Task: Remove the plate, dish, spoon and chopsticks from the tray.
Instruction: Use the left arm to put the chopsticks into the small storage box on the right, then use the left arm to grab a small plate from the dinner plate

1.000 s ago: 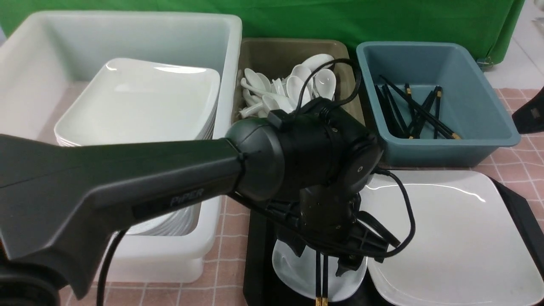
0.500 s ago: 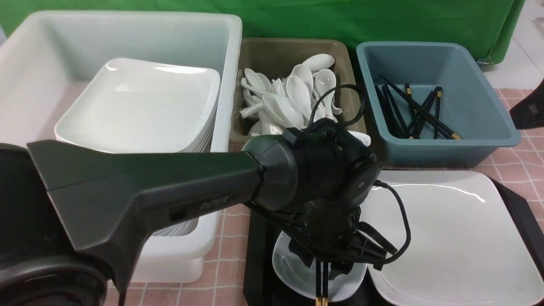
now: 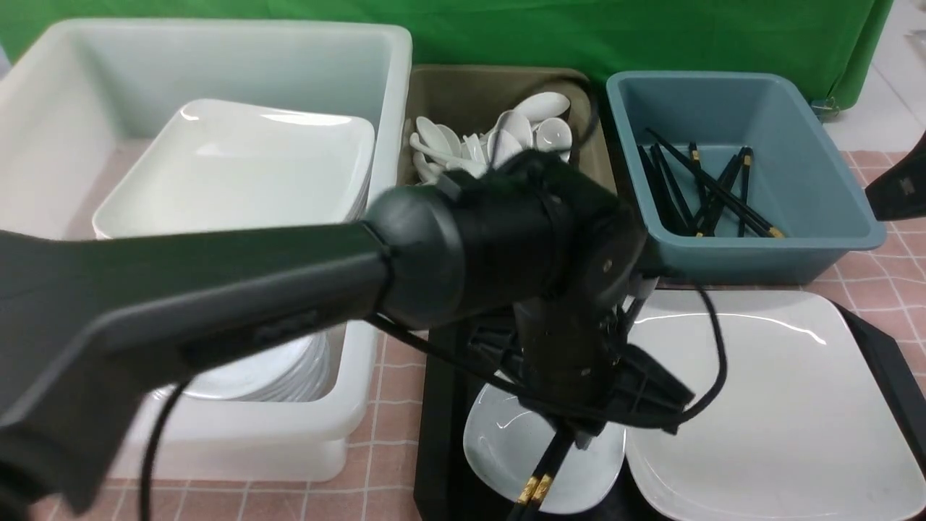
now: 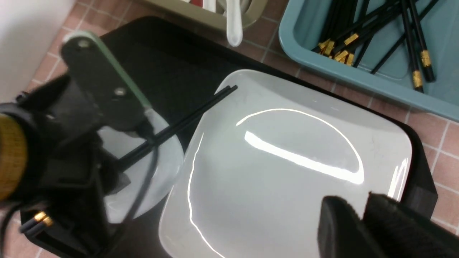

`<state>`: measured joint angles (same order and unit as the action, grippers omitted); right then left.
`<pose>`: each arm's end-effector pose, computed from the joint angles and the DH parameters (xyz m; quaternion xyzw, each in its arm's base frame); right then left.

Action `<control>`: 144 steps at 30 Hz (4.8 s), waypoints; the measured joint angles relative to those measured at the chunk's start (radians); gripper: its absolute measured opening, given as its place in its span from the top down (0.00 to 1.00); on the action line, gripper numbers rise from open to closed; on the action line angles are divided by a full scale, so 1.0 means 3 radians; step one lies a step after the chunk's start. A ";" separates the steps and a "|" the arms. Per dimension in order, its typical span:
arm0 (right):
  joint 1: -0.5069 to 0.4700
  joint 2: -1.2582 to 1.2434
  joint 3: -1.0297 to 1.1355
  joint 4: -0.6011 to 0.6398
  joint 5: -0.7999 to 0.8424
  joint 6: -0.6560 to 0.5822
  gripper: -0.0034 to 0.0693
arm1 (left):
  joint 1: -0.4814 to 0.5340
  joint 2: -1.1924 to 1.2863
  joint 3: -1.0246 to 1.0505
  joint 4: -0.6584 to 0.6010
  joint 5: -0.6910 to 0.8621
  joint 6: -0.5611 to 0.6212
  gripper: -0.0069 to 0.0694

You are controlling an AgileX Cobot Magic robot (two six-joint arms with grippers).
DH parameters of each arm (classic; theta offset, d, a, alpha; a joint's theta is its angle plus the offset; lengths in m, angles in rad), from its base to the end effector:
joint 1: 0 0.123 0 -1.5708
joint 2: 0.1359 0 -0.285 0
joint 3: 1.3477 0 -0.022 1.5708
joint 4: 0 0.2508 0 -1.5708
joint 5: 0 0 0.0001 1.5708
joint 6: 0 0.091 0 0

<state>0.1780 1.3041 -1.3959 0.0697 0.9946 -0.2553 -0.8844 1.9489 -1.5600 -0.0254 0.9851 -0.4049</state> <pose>0.2628 0.0527 0.4057 -0.1930 0.9087 0.0199 0.3695 0.2593 -0.3196 0.2303 0.2298 0.9628 -0.0942 0.1062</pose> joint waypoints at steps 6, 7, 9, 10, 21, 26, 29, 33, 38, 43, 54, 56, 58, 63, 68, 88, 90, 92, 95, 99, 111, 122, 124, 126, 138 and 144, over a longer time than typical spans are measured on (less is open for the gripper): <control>0.0000 -0.0153 0.0011 0.0000 -0.0012 0.0000 0.71 | 0.0000 -0.0429 0.0000 -0.0079 -0.0722 0.0287 0.82; 0.0000 -0.0196 0.0015 0.0000 -0.0017 0.0004 0.71 | 0.0000 -0.0458 0.0000 -0.0059 -0.0945 0.0323 0.82; 0.0000 -0.0327 0.0022 0.0000 -0.0017 0.0015 0.75 | 0.0000 -0.0504 -0.0031 0.0064 -0.1575 0.0399 0.82; 0.0000 -0.0391 0.0026 0.0000 -0.0017 0.0015 0.78 | 0.0000 -0.0504 -0.0039 0.0147 -0.1824 0.0410 0.82; 0.0000 -0.1322 0.1114 0.0006 -0.1281 0.0276 0.91 | 0.0239 0.0369 -0.0839 0.0347 -0.3320 0.0383 0.82; 0.0000 -0.1504 0.1790 0.0006 -0.1940 0.0310 0.91 | 0.0317 0.0935 -0.1402 0.0347 -0.3372 0.0380 0.82; 0.0000 -0.1506 0.2041 0.0006 -0.2303 0.0310 0.91 | 0.0350 0.1225 -0.1690 0.0347 -0.3375 0.0380 0.82; 0.0000 -0.1506 0.2149 0.0006 -0.2589 0.0310 0.91 | 0.0429 0.1489 -0.1913 0.0347 -0.3378 0.0380 0.82; 0.0000 -0.1506 0.2151 0.0013 -0.2743 0.0312 0.91 | 0.0515 0.1633 -0.1961 0.0347 -0.3479 0.0380 0.82; 0.0000 -0.1506 0.2152 0.0013 -0.2768 0.0356 0.91 | 0.0570 0.1733 -0.1972 0.0321 -0.3531 0.0376 0.82; 0.0000 -0.1506 0.2152 0.0017 -0.3017 0.0411 0.90 | 0.0576 0.1765 -0.1983 0.0280 -0.2979 0.0376 0.61; 0.0000 -0.1506 0.2152 0.0017 -0.3018 0.0424 0.90 | 0.0576 0.1761 -0.2017 0.0261 -0.2817 0.0383 0.55; 0.0000 -0.1506 0.2152 0.0017 -0.3018 0.0461 0.90 | 0.0576 0.1761 -0.2133 0.0254 -0.2532 0.0457 0.48; 0.0000 -0.1506 0.2152 0.0017 -0.3018 0.0479 0.89 | 0.0576 0.1761 -0.2517 0.0246 -0.1882 0.0761 0.44; 0.0000 -0.1506 0.2152 0.0017 -0.3015 0.0524 0.88 | 0.0576 0.1754 -0.2988 0.0085 -0.1300 0.1053 0.49; 0.0000 -0.1131 0.0890 0.0020 -0.0225 0.0104 0.91 | 0.0567 0.0457 -0.2147 -0.0691 0.0742 0.1512 0.92; 0.0000 -0.1122 0.0910 0.0020 -0.0132 0.0051 0.91 | 0.0567 0.0216 -0.1540 -0.0617 0.0754 0.1512 0.92; 0.0000 -0.1122 0.0970 0.0080 -0.0109 0.0008 0.91 | 0.0567 -0.0028 -0.0867 -0.0554 0.0750 0.1515 0.92; 0.0000 -0.1115 0.1024 0.0255 -0.0130 -0.0094 0.91 | 0.0567 -0.0220 -0.0267 -0.0488 0.0537 0.1611 0.92; 0.0000 -0.1105 0.1053 0.0740 -0.0215 -0.0445 0.91 | 0.0567 -0.0262 0.0132 -0.0346 0.0175 0.1783 0.91; 0.0157 -0.0822 0.1053 0.1207 0.0265 -0.1332 0.91 | 0.0713 0.0103 0.0160 -0.0112 -0.0253 0.1760 0.48; 0.0562 -0.0680 0.1053 0.1221 0.0109 -0.1357 0.91 | 0.0724 0.0309 0.0160 -0.0100 -0.0474 0.1760 0.19; 0.0562 -0.0680 0.1053 0.1221 0.0089 -0.1357 0.91 | 0.0724 0.0350 0.0160 -0.0100 -0.0496 0.1760 0.19; 0.0563 -0.0680 0.1053 0.1218 0.0075 -0.1357 0.91 | 0.0724 0.0427 0.0160 -0.0100 -0.0521 0.1768 0.19; 0.0563 -0.0680 0.1055 0.1204 -0.0067 -0.1353 0.91 | 0.0720 0.0497 0.0131 -0.0257 -0.0415 0.1772 0.66; 0.0563 -0.0680 0.1055 0.1201 -0.0095 -0.1353 0.91 | 0.0740 0.0448 0.0059 -0.0291 -0.0210 0.1721 0.70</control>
<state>0.3469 1.1002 -1.0796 0.4300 0.9662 -0.6613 -0.6623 2.0834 -1.5423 -0.1128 0.9220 0.1114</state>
